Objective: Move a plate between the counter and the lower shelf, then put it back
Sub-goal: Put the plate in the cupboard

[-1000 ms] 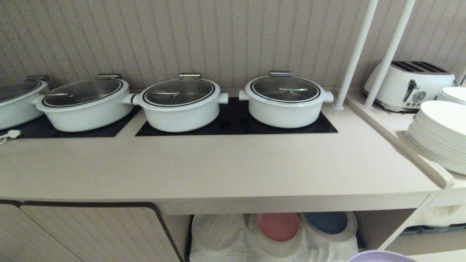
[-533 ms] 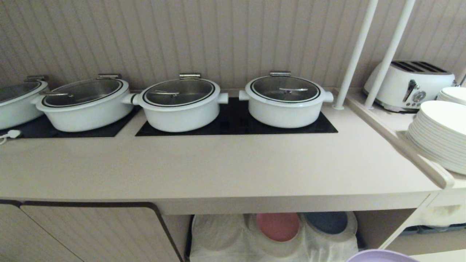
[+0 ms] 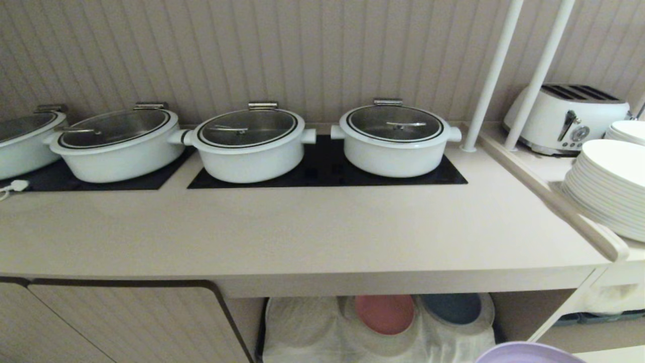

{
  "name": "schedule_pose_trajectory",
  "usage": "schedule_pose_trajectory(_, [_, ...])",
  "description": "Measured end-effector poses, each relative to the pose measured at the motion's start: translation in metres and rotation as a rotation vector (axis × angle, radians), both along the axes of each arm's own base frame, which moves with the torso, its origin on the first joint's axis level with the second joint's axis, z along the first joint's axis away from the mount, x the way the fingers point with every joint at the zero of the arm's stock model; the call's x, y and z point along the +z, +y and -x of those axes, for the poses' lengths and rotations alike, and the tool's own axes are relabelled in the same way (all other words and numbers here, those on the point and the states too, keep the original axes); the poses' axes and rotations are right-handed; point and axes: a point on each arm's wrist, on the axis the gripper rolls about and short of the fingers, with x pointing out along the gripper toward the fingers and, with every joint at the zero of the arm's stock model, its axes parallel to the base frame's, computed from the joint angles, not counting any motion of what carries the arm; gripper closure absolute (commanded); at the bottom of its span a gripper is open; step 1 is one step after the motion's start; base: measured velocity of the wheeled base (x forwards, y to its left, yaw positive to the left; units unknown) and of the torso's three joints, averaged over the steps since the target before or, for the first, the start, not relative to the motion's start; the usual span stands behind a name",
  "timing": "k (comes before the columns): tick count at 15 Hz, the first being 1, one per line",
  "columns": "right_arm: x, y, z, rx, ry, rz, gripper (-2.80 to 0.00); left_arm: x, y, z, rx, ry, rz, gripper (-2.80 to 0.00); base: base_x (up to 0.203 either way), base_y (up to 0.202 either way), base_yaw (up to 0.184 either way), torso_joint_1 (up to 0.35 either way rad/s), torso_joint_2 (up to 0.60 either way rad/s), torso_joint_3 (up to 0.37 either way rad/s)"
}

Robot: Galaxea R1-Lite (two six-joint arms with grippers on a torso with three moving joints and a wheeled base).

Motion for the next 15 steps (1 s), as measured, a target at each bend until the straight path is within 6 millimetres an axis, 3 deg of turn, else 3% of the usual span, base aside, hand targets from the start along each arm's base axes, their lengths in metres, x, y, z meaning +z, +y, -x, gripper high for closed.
schedule_pose_trajectory(15, [-0.0002, 0.0003, 0.0011, 0.000, 0.012, -0.003, 0.00, -0.0001, 0.0000, 0.0000, 0.000, 0.001, 0.000, 0.00, 0.000, 0.000, 0.000, 0.000, 0.00, 0.000])
